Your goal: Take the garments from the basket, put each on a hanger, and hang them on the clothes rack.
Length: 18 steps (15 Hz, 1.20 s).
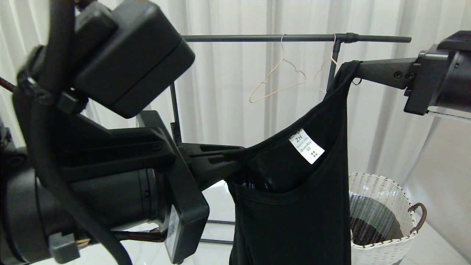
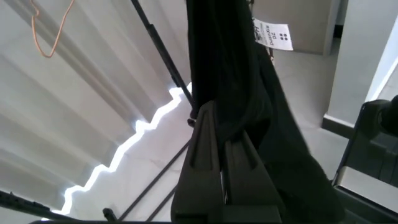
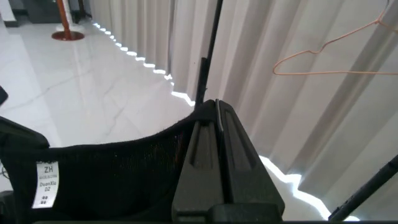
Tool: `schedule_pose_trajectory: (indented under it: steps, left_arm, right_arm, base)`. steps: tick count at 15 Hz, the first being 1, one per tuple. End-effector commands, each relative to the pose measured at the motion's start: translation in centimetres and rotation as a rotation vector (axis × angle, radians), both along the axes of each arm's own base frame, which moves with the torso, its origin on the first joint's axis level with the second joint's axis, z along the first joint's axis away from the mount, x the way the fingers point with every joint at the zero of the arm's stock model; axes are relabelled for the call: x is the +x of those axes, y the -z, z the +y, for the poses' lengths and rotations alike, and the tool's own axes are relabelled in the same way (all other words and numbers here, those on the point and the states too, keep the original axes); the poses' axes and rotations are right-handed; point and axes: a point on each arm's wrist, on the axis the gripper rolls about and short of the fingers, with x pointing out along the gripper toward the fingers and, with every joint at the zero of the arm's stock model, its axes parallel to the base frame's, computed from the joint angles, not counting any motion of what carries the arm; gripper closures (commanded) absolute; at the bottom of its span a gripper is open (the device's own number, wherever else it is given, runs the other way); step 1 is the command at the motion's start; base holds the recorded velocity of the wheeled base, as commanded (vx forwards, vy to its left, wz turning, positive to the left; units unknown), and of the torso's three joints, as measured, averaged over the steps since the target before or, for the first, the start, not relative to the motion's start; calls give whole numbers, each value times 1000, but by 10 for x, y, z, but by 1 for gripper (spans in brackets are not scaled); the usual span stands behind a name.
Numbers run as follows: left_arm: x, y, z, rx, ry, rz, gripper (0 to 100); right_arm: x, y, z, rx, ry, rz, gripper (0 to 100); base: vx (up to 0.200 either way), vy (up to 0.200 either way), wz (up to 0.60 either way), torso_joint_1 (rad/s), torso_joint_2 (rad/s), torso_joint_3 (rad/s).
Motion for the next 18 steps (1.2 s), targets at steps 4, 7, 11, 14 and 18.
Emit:
schedule_pose_trajectory:
  steps: [4,7,11,14,18]
  left_arm:
    - [-3,1,6,1,-4,-7,100]
    - [4,5,12,15,-74,-6,100]
    - [12,2,15,-10,-118,-28,100]
    - [23,-3,20,-5,-162,-88,100]
    - [34,-6,15,-29,-187,-114,100]
  right_arm:
    - [-5,-3,-5,-6,3,-31,100]
    - [-6,-1,-9,-12,31,-27,100]
    - [-20,2,-23,-54,73,10,100]
    - [-44,7,-45,-111,63,53,100]
    - [-55,17,-53,-213,43,80,100]
  base:
    - [0,0,0,0,0,0]
    - [0,0,0,0,0,0]
    - [0,0,0,0,0,0]
    - [0,0,0,0,0,0]
    - [0,0,0,0,0,0]
